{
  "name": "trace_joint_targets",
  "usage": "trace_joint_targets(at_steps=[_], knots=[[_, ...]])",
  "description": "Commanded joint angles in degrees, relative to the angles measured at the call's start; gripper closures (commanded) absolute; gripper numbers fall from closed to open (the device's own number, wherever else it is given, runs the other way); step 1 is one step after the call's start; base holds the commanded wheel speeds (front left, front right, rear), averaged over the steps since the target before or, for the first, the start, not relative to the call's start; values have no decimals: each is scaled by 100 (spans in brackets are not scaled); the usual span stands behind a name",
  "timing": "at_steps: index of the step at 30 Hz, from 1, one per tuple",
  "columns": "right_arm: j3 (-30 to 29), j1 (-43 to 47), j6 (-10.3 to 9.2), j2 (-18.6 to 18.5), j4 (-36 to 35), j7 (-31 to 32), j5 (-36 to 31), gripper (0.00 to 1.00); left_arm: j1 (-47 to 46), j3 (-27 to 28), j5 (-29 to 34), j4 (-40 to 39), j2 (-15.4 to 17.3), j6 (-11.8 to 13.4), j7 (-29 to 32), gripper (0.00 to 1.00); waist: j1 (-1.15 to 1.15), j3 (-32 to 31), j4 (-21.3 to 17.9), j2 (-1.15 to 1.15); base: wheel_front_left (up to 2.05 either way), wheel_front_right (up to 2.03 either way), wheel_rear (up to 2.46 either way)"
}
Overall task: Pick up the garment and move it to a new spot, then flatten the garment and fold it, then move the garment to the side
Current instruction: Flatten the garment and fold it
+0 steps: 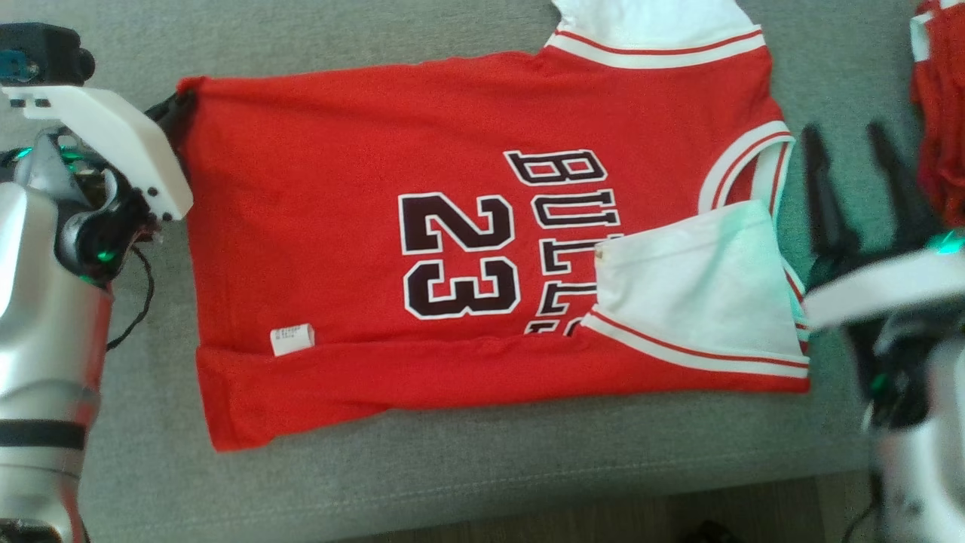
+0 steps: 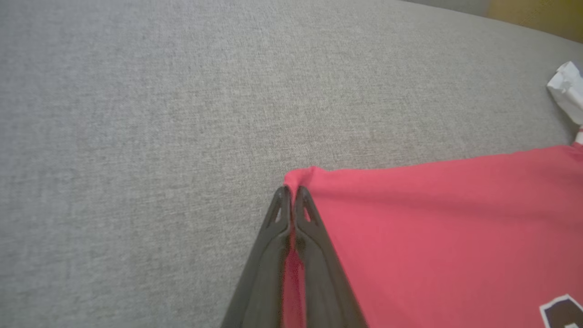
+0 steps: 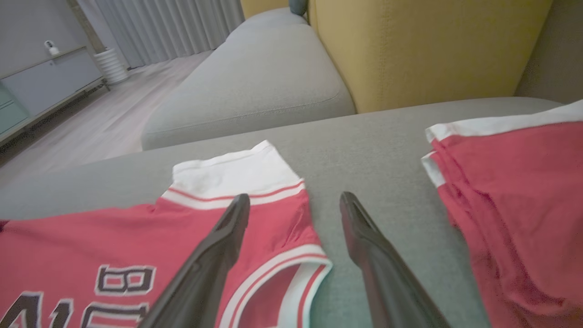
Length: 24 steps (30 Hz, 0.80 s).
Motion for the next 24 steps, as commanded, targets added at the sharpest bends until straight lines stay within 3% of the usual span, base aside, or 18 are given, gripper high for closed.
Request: trace_joint_targets(at_steps=[1, 14, 24], knots=[[58, -291, 22, -135, -108, 59, 86, 0, -209, 160, 7, -159, 245, -30, -58, 100, 0, 19, 35, 0, 0, 0, 0], [339, -3042, 22, -1167, 1819, 1454, 607, 0, -925, -280, -147, -285, -254, -34, -30, 100, 0, 699, 785, 0, 0, 0, 0], [983, -4621, 22, -1443, 3422, 2336, 432, 0, -1369, -769, -341, -67, -454, -34, -229, 100, 0, 950, 1117, 0, 0, 0, 0]])
